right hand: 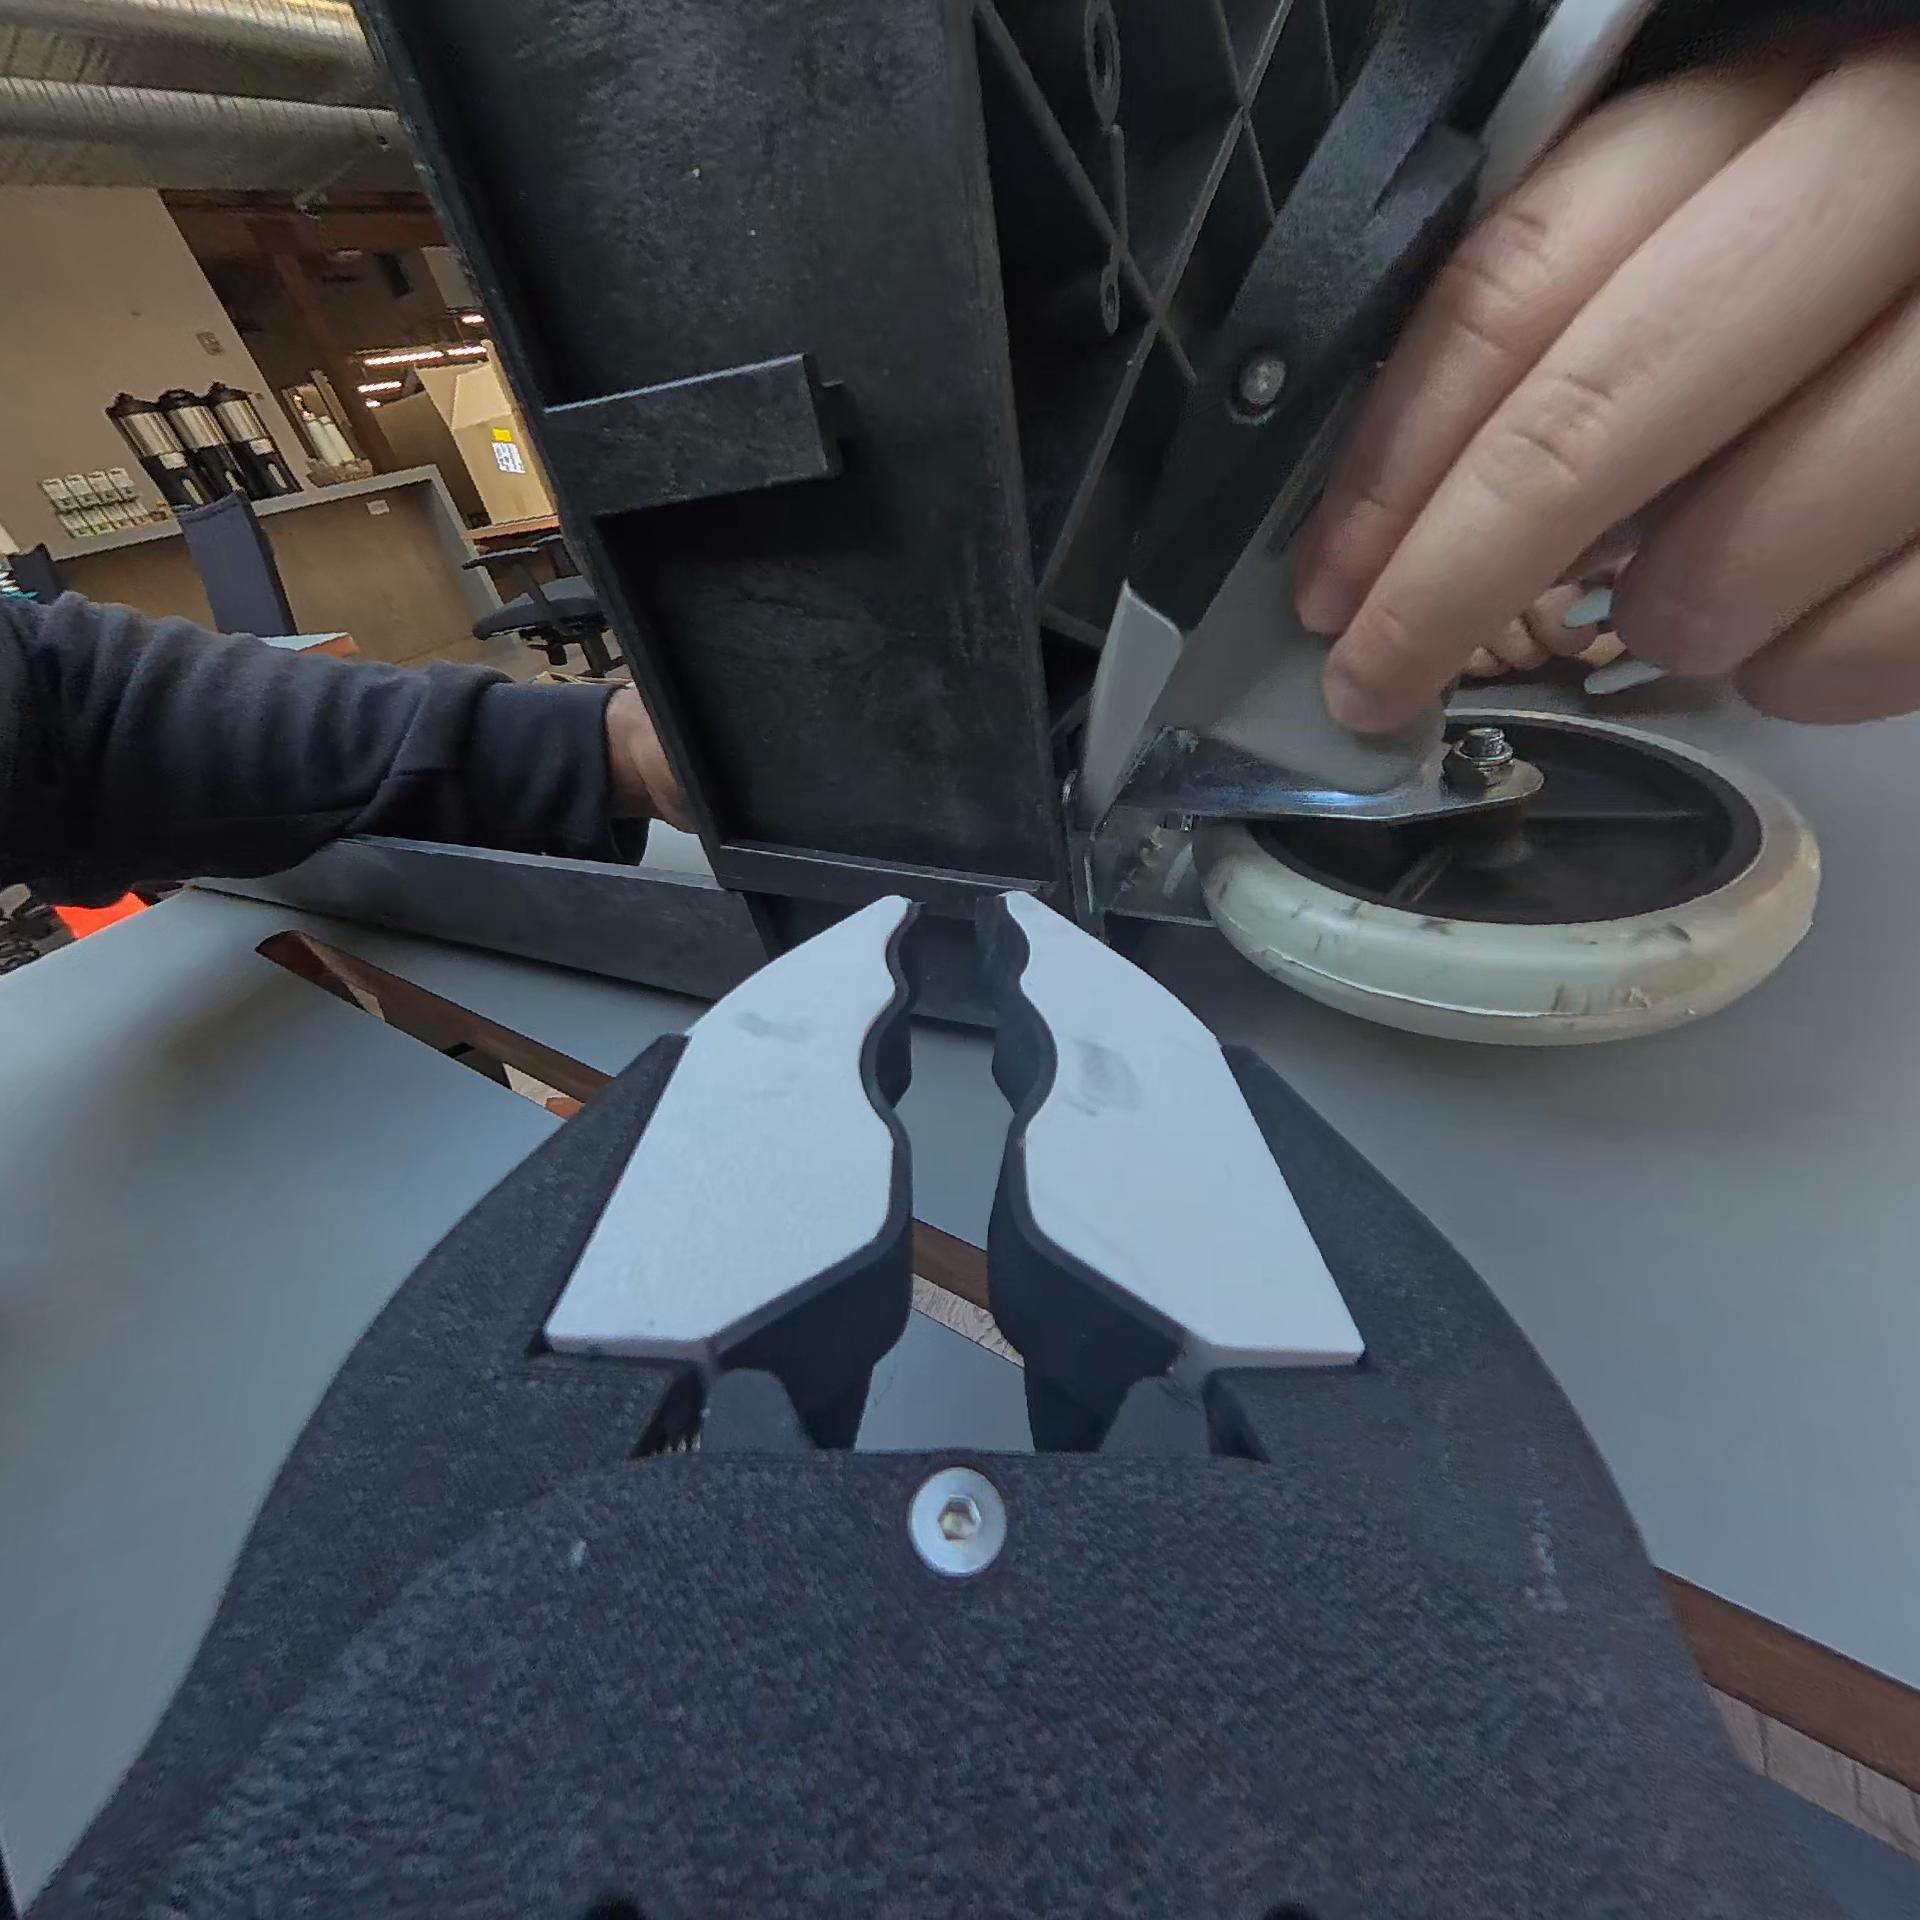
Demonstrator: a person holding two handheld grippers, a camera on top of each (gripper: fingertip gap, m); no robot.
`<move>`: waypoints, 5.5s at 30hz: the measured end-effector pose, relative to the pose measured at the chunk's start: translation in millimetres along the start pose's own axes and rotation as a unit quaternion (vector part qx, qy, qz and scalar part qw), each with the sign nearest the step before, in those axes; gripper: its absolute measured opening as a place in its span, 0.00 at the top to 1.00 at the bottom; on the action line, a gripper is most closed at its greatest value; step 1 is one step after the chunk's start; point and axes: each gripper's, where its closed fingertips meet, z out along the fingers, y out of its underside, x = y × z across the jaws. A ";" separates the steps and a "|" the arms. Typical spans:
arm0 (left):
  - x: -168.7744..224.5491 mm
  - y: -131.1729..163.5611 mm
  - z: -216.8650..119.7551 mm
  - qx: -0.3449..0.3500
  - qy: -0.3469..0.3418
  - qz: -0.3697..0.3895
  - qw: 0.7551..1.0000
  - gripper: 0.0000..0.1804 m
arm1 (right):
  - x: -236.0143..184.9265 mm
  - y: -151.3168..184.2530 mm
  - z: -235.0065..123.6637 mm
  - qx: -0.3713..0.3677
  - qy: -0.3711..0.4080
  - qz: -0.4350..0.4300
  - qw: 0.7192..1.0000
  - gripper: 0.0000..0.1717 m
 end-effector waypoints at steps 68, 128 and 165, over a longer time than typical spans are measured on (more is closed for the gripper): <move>18.9 -31.0 14.5 -0.029 -0.112 0.618 0.778 0.92 | -18.5 -2.4 1.0 0.015 -0.023 -0.065 0.997 0.97; 15.2 -30.4 6.9 -0.025 -0.142 0.622 0.769 0.92 | 4.0 -6.1 -0.5 0.017 -0.007 0.020 1.000 0.96; 19.0 -29.7 10.4 -0.016 -0.141 0.604 0.784 0.92 | 31.7 7.4 67.3 -0.154 -0.292 -0.521 0.787 0.91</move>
